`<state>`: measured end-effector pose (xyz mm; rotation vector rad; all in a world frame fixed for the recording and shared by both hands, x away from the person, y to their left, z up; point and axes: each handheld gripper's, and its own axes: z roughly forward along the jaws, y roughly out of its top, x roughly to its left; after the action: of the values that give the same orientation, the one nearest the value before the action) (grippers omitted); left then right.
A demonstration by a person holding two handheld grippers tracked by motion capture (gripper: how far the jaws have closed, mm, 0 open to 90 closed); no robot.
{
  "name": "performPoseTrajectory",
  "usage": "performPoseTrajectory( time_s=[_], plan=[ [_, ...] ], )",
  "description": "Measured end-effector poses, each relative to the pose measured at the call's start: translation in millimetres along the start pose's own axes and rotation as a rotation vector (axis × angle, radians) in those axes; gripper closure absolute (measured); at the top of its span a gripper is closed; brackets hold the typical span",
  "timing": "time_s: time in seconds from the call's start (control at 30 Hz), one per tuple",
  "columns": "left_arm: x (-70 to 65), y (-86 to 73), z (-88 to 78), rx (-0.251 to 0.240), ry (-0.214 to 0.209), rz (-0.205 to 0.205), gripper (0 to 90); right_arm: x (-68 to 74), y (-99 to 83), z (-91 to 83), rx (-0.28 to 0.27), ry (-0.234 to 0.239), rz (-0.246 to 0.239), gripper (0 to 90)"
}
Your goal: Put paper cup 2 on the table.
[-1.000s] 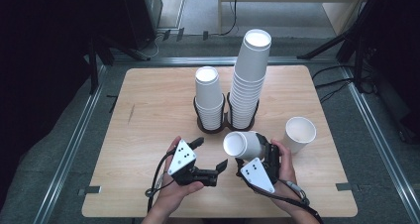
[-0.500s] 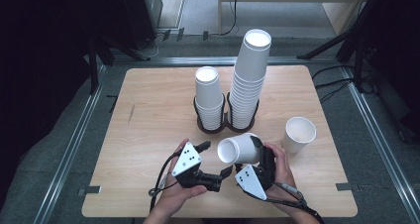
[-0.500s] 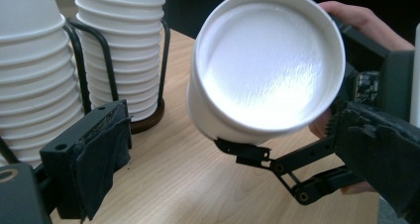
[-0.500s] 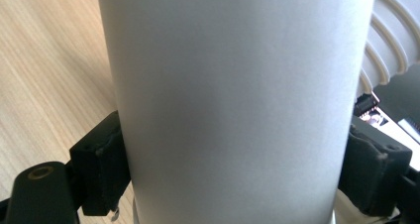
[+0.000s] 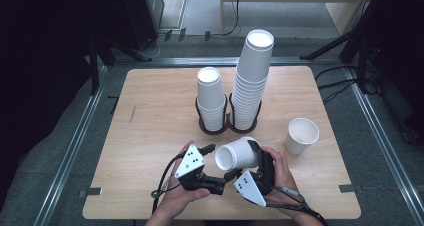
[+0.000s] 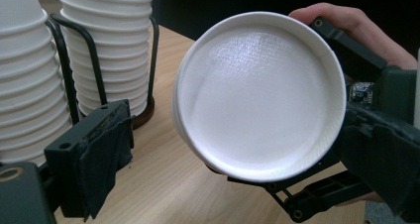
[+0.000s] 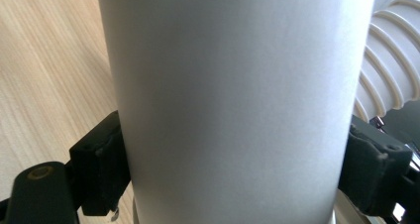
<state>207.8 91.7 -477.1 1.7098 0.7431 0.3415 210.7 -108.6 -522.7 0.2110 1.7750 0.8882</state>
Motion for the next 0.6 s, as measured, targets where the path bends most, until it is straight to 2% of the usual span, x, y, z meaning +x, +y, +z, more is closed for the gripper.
performPoseTrajectory(
  time_s=[0.33,0.6],
  plan=[
    [-2.9,0.4,1.8,0.015,-0.009,0.003,4.2,4.0,1.7,-0.7,-0.016,0.02,-0.027,13.8],
    [-3.7,0.3,3.5,0.032,-0.029,-0.012,5.9,7.9,2.9,-1.6,-0.027,0.036,-0.049,13.7]
  ],
)
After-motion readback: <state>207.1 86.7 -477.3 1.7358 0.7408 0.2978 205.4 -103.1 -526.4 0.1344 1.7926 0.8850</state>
